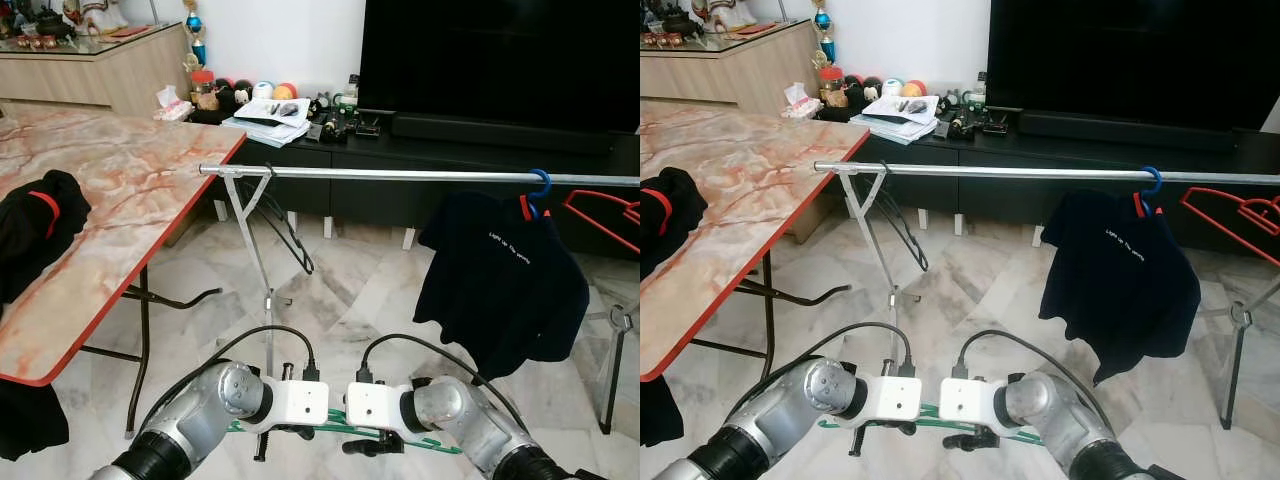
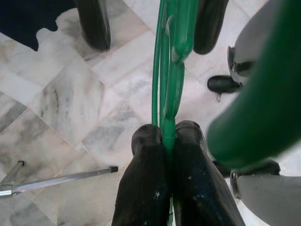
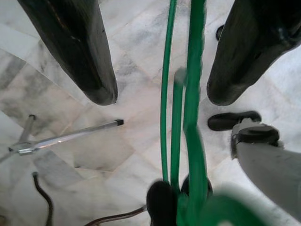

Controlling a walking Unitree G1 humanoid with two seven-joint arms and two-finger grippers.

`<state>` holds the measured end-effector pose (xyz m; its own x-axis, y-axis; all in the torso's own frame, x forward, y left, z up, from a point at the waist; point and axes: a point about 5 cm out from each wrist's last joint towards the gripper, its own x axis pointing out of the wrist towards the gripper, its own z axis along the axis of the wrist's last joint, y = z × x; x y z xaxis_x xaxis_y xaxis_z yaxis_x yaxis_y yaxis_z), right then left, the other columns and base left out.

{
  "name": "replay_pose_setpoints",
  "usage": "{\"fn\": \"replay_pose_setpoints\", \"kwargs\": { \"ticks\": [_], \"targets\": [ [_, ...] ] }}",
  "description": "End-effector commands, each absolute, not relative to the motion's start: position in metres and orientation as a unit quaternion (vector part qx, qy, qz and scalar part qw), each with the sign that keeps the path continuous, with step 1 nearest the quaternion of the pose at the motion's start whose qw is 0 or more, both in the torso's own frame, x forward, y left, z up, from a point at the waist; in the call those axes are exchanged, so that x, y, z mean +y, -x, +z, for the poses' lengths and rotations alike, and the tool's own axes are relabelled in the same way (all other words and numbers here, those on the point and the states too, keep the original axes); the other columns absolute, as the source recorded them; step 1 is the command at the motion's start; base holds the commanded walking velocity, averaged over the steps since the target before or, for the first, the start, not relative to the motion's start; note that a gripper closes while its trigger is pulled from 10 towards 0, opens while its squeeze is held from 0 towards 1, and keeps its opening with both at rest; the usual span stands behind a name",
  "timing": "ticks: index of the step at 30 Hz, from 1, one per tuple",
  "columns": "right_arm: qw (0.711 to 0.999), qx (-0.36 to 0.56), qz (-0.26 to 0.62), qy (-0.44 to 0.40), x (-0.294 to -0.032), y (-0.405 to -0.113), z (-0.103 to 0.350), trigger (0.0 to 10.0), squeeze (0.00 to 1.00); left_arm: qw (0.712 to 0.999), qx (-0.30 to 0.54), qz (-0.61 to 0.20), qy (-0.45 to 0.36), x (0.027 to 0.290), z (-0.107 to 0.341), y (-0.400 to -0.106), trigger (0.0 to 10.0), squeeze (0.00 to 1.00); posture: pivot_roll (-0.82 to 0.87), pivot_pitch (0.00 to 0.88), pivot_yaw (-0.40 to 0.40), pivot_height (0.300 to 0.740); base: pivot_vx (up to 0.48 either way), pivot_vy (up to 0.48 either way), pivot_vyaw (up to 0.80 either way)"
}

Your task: Hang hanger

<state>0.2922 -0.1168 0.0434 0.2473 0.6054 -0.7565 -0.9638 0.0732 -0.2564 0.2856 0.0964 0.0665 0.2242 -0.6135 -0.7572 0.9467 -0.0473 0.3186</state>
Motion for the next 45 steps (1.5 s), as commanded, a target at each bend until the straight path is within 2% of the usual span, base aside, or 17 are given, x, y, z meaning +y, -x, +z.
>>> {"fn": "replay_pose_setpoints", "kwargs": {
  "ticks": [1,6,18,19,20,21,22,23,45],
  "targets": [
    [0.71,0.219,0.56,0.367,-0.117,-0.298,0.052,10.0,0.0,0.67,0.2,-0.58,-0.419,0.107,0.077,-0.293,10.0,0.0,-0.01,0.0,0.029,0.74,0.0,0.0,0.0],
    [0.727,0.199,0.572,0.325,-0.111,-0.296,0.056,10.0,0.0,0.667,0.209,-0.588,-0.408,0.109,0.076,-0.29,10.0,0.0,-0.01,0.0,0.031,0.74,0.0,0.0,0.0],
    [0.706,0.194,0.609,0.304,-0.106,-0.287,0.055,10.0,0.0,0.664,0.204,-0.597,-0.401,0.103,0.076,-0.288,10.0,0.0,0.0,0.0,0.031,0.74,0.0,0.0,0.0],
    [0.706,0.195,0.607,0.306,-0.106,-0.288,0.054,8.0,0.0,0.664,0.204,-0.597,-0.401,0.103,0.077,-0.288,10.0,0.0,-0.01,0.0,0.031,0.74,0.0,0.0,0.0],
    [0.707,0.196,0.607,0.307,-0.106,-0.288,0.054,6.9,0.0,0.664,0.204,-0.597,-0.401,0.103,0.077,-0.288,10.0,0.0,0.0,0.0,0.031,0.74,0.0,0.0,0.0],
    [0.706,0.197,0.607,0.308,-0.106,-0.288,0.053,2.7,0.0,0.664,0.204,-0.597,-0.402,0.103,0.077,-0.288,10.0,0.0,0.0,0.0,0.031,0.74,0.0,0.0,0.0],
    [0.705,0.197,0.608,0.307,-0.105,-0.288,0.053,2.7,0.0,0.664,0.204,-0.597,-0.401,0.103,0.077,-0.288,10.0,0.0,0.0,0.0,0.031,0.74,0.0,0.0,0.0],
    [0.703,0.2,0.61,0.307,-0.106,-0.287,0.052,0.0,0.0,0.663,0.204,-0.598,-0.401,0.103,0.077,-0.288,10.0,0.0,0.0,0.0,0.031,0.74,0.0,0.0,0.0],
    [0.68,0.217,0.621,0.322,-0.11,-0.28,0.045,0.0,0.0,0.664,0.197,-0.6,-0.402,0.099,0.079,-0.288,10.0,0.0,0.0,0.0,0.025,0.74,0.0,0.0,0.0]
  ]
}}
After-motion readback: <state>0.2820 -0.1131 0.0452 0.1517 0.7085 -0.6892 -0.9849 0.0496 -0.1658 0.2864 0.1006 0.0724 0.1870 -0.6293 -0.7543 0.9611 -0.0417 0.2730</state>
